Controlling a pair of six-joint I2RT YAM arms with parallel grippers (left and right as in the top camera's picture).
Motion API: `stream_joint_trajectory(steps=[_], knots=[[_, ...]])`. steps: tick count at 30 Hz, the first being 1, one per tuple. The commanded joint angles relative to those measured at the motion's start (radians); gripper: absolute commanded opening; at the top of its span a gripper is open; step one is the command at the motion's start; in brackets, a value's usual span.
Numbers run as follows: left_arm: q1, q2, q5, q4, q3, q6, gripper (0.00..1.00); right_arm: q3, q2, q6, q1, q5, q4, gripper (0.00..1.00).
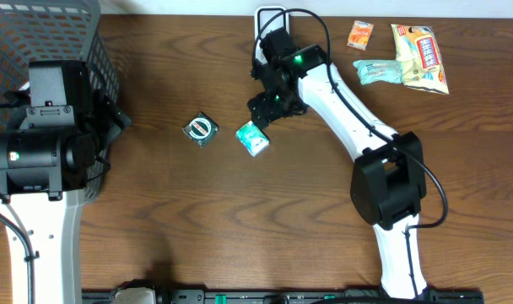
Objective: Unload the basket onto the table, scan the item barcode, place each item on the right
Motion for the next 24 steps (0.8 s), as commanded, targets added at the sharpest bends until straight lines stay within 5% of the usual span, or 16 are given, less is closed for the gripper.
stream_joint_trajectory(steps=[1,11,17,24], knots=[[0.007,0.0,-0.01,-0.003,0.006,-0.005,0.98,-0.008,0.075,-0.129,0.001,-0.216,0.011,0.78],[0.007,0.0,-0.01,-0.003,0.006,-0.005,0.98,-0.011,0.163,-0.167,-0.042,-0.406,0.01,0.63],[0.007,0.0,-0.01,-0.003,0.006,-0.005,0.98,-0.025,0.164,-0.167,-0.042,-0.397,0.009,0.31],[0.007,0.0,-0.01,-0.002,0.006,-0.005,0.98,-0.056,0.164,-0.162,-0.04,-0.357,0.021,0.41]])
